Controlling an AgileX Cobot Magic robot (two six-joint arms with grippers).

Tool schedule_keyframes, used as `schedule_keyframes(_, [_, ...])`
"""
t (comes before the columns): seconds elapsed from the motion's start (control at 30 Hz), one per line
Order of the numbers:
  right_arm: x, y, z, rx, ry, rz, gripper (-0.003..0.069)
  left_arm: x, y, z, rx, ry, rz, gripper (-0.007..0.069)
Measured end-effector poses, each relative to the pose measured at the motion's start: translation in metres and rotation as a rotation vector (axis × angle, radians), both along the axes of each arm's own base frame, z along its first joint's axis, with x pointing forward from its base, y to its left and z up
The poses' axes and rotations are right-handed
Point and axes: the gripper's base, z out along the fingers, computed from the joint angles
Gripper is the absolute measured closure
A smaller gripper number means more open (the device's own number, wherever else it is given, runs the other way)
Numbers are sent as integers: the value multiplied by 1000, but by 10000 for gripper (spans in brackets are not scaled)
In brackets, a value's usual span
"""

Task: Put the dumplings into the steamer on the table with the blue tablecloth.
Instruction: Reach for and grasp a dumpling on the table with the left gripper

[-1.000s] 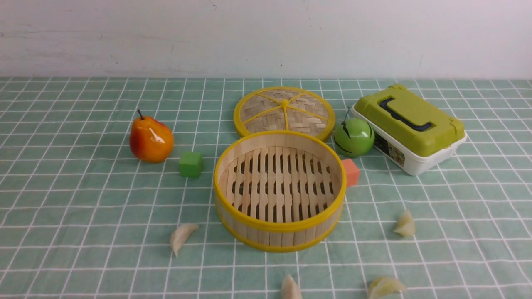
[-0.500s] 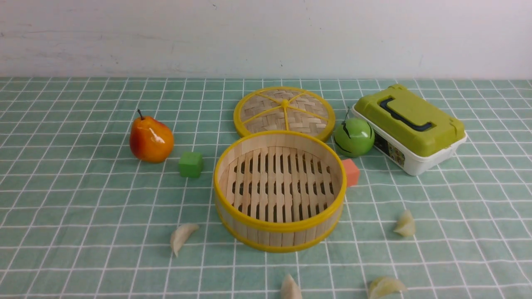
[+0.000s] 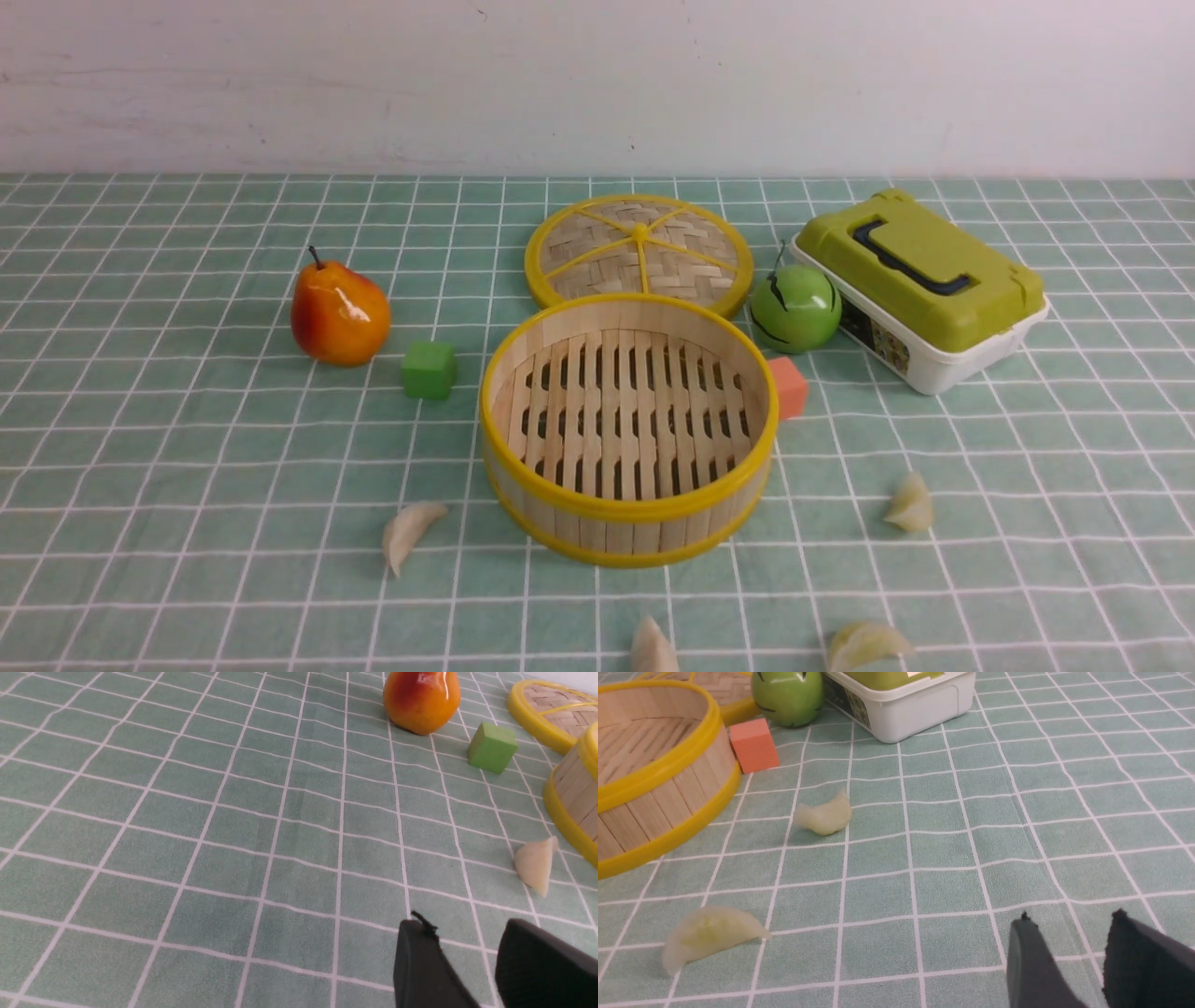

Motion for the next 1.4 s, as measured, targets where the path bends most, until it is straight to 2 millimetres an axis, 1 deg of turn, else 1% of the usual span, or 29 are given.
schedule_keyframes(0.03, [0, 0, 0, 0, 0, 0, 419, 0, -1, 1, -33, -12, 2, 387])
schedule_keyframes(0.07, [0, 0, 0, 0, 0, 0, 419, 1, -2, 3, -108, -35, 6, 387])
schedule_keyframes(0.1, [0, 0, 0, 0, 0, 0, 419, 1, -2, 3, -108, -35, 6, 387])
schedule_keyframes(0.17, [0, 1, 0, 27, 0, 2, 419, 2, -7, 8, -432, -80, 31, 387])
schedule_keyframes(0.2, [0, 2, 0, 66, -1, 2, 419, 2, -9, 11, -632, -94, 48, 387])
schedule_keyframes(0.23, [0, 3, 0, 121, -4, 0, 419, 2, -10, 12, -746, -100, 60, 387])
schedule_keyframes(0.3, [0, 9, 2, 382, -6, -12, 419, 2, -12, 16, -1070, -104, 84, 387])
schedule_keyframes(0.33, [0, 12, 2, 514, -3, -20, 419, 3, -13, 17, -1150, -104, 91, 387])
schedule_keyframes(0.37, [0, 12, 2, 548, -3, -21, 419, 3, -13, 17, -1186, -104, 93, 387])
schedule_keyframes(0.4, [0, 17, 3, 795, 11, -39, 419, 3, -14, 19, -1307, -102, 99, 387])
schedule_keyframes(0.43, [0, 19, 5, 940, 19, -46, 419, 3, -14, 20, -1338, -104, 101, 387])
schedule_keyframes(0.5, [1, 22, 10, 1143, 9, -54, 419, 3, -14, 21, -1391, -107, 102, 387])
schedule_keyframes(0.6, [1, 21, 13, 1185, -23, -58, 419, 3, -15, 21, -1411, -100, 100, 387])
schedule_keyframes(0.67, [2, 17, 16, 1144, -76, -60, 419, 2, -18, 23, -1348, -74, 66, 387])
schedule_keyframes(0.7, [3, 17, 16, 1134, -87, -60, 419, 0, -20, 27, -1284, -67, 29, 387])
schedule_keyframes(0.77, [3, 16, 18, 1085, -113, -54, 419, -5, -26, 48, -1086, -85, -83, 387])
schedule_keyframes(0.83, [2, 16, 21, 1007, -129, -31, 421, -12, -29, 68, -933, -118, -168, 389])
schedule_keyframes(0.87, [1, 16, 28, 938, -148, -2, 427, -16, -31, 83, -822, -138, -215, 401])
schedule_keyframes(0.9, [0, 17, 34, 888, -163, 19, 441, -18, -33, 96, -755, -139, -240, 417])
schedule_keyframes(0.97, [0, 17, 54, 767, -194, 59, 496, -13, -33, 120, -606, -94, -255, 482])
schedule_keyframes(1.03, [6, 18, 73, 662, -181, 77, 564, -4, -32, 137, -477, -15, -247, 564])
schedule_keyframes(1.07, [6, 18, 78, 636, -187, 86, 583, -1, -32, 141, -448, 10, -246, 583])
schedule_keyframes(1.1, [15, 19, 96, 556, -162, 103, 643, 11, -31, 156, -365, 104, -248, 629])
schedule_keyframes(1.13, [25, 20, 111, 462, -127, 131, 669, 23, -29, 166, -294, 196, -244, 638])
schedule_keyframes(1.23, [53, 26, 139, 222, 19, 252, 679, 48, -24, 182, -165, 401, -234, 638])
schedule_keyframes(1.27, [64, 30, 142, 165, 97, 307, 679, 57, -22, 186, -124, 474, -232, 638])
schedule_keyframes(1.3, [66, 31, 146, 143, 109, 328, 679, 61, -20, 187, -100, 502, -229, 638])
schedule_keyframes(1.33, [79, 36, 152, 101, 196, 402, 679, 74, -21, 191, -44, 580, -246, 638])
schedule_keyframes(1.4, [99, 46, 155, 78, 313, 506, 679, 95, -27, 187, 29, 685, -286, 638])
